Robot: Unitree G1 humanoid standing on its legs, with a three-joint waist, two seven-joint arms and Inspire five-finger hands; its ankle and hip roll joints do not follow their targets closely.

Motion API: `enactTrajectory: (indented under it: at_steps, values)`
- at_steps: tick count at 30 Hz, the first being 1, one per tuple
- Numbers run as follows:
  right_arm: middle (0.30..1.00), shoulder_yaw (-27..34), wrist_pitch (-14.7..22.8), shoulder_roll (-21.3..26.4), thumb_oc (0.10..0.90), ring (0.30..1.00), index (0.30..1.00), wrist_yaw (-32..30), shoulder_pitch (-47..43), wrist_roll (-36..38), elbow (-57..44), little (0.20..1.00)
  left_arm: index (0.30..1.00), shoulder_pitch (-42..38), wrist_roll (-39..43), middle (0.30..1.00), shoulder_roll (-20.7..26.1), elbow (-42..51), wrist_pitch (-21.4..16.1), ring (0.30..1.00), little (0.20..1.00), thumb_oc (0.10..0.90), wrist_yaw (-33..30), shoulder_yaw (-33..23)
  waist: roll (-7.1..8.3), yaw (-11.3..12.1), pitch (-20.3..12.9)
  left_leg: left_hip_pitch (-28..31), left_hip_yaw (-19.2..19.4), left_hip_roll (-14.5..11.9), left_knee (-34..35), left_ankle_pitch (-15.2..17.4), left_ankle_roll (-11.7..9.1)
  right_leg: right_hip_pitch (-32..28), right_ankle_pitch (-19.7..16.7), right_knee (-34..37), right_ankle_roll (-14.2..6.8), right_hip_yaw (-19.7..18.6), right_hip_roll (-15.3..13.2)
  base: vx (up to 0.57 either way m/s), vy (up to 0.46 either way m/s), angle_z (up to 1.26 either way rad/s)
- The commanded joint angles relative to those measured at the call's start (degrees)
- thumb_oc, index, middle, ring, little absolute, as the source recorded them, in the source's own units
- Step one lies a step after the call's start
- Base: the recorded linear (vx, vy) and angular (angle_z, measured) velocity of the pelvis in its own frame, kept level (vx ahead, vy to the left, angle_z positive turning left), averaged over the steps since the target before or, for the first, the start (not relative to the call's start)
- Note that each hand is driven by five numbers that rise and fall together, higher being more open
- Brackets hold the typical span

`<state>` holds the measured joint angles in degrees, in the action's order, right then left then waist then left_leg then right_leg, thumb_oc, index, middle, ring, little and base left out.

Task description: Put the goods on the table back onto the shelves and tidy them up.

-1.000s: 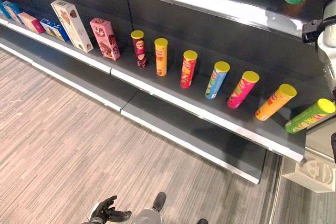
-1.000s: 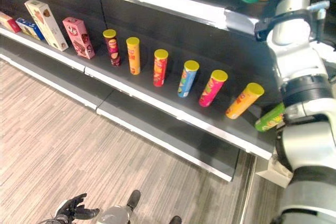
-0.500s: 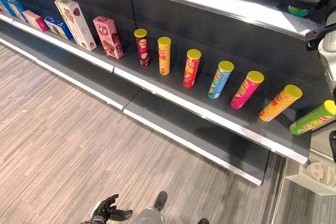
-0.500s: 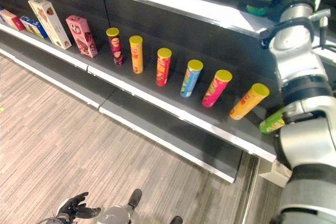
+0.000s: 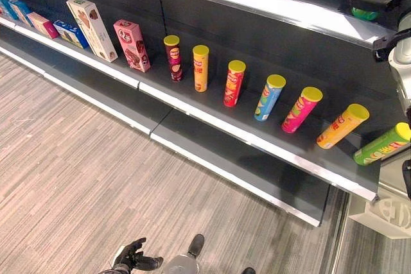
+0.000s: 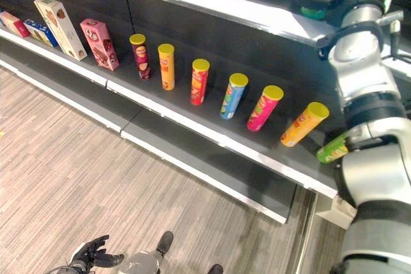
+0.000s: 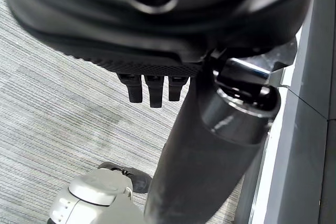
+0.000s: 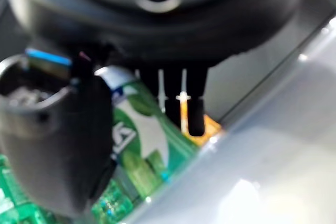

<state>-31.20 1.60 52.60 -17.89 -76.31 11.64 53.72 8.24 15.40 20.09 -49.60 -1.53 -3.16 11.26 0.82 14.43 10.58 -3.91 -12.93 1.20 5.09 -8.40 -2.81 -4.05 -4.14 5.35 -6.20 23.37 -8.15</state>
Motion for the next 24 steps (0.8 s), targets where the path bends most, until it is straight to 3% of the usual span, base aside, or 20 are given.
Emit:
enactTrajectory:
  at_steps: [1,9,14,16,17,19,20,21,24]
  values:
    - [0.900,-3.24,2.49,0.65,0.800,0.900,0.900,-3.13,-7.55,-1.26,-1.05,0.900,0.900,-1.32,-1.85,0.900,3.50,-1.62,-2.40,0.900,0.900,0.800,-1.37,2.93,3.84,0.25,-4.14,1.41,3.11,-4.04,-0.09,8.38,-3.81,-0.04,0.84,-0.35,-5.13,1.28,-5.39,0.00,0.000,0.00]
    - [0.900,-2.37,2.24,0.89,0.800,0.900,0.900,-4.26,-7.08,-2.34,-3.51,0.900,0.900,-1.48,-2.66,0.900,3.30,-2.60,-1.99,0.900,0.900,0.800,-1.43,2.62,4.36,-0.72,-4.48,2.31,4.04,-4.44,-0.09,9.00,-3.64,-0.17,0.81,-0.35,-5.11,0.59,-5.30,-0.01,0.012,-0.04]
    - [0.900,2.14,3.77,4.55,0.800,0.900,0.900,-7.75,-4.70,-2.46,-16.33,0.900,0.900,-1.14,-2.72,0.900,3.35,-1.36,-1.81,0.900,0.900,0.800,-1.48,1.45,4.47,-1.60,-4.44,2.54,4.75,-4.57,-0.09,9.29,-3.47,0.26,0.58,-0.35,-5.26,0.13,-5.30,0.00,0.023,-0.04]
    - [0.900,7.61,4.85,7.25,0.800,0.900,0.900,-9.62,0.14,-2.49,-26.88,0.900,0.900,-0.51,-3.05,0.900,3.39,-0.79,-1.47,0.900,0.900,0.800,-1.64,0.26,4.65,-2.27,-4.41,3.07,5.37,-4.79,-0.09,9.61,-3.31,0.22,0.44,-0.35,-5.34,-0.47,-5.22,0.02,0.035,-0.08]
    - [0.900,13.10,6.63,9.46,0.800,0.900,0.900,-10.54,5.72,-3.78,-35.87,0.900,0.900,-0.43,-4.00,0.900,2.48,-0.46,-1.21,0.900,0.900,0.800,-1.37,-0.92,4.42,-3.46,-4.50,3.24,5.78,-4.71,-0.09,9.87,-3.11,0.51,0.35,-0.35,-5.42,-1.06,-5.36,0.03,0.042,-0.01]
    - [0.900,22.00,8.59,11.69,0.800,0.900,0.900,-10.81,14.62,-3.85,-44.65,0.900,0.900,0.15,-5.06,0.900,2.16,-0.69,-0.99,0.900,0.900,0.800,-1.20,-2.06,4.82,-4.42,-4.71,3.77,6.45,-4.80,-0.09,10.31,-2.98,0.55,0.30,-0.35,-5.50,-1.51,-5.34,0.03,0.039,-0.13]
    - [0.900,31.40,12.31,10.85,0.800,0.900,0.900,-8.80,25.31,0.56,-53.35,0.900,0.900,0.61,-5.84,0.900,1.19,-1.15,-0.77,0.900,0.900,0.800,-0.72,-3.13,5.18,-6.18,-4.80,4.42,7.82,-4.99,-0.09,10.80,-2.82,0.86,0.11,-0.35,-5.63,-2.53,-5.43,0.00,0.052,-0.42]
    - [0.900,35.77,14.63,8.62,0.800,0.900,0.900,-4.74,32.56,6.32,-58.10,0.900,0.900,0.59,-6.42,0.900,0.85,-2.21,-0.62,0.900,0.900,0.800,-0.23,-3.89,5.52,-7.36,-4.78,5.08,9.13,-5.07,-0.09,11.13,-2.70,1.18,-0.22,-0.35,-5.71,-3.58,-5.44,-0.01,0.047,-0.63]
    - [0.900,39.54,16.50,5.33,0.800,0.900,0.900,0.65,40.34,12.88,-62.84,0.900,0.900,0.72,-6.81,0.900,0.97,-2.58,-0.86,0.900,0.900,0.800,0.33,-4.25,5.90,-8.14,-4.90,5.92,10.71,-5.29,-0.09,11.58,-2.60,1.62,-0.47,-0.35,-5.78,-5.02,-5.39,-0.02,0.040,-0.58]
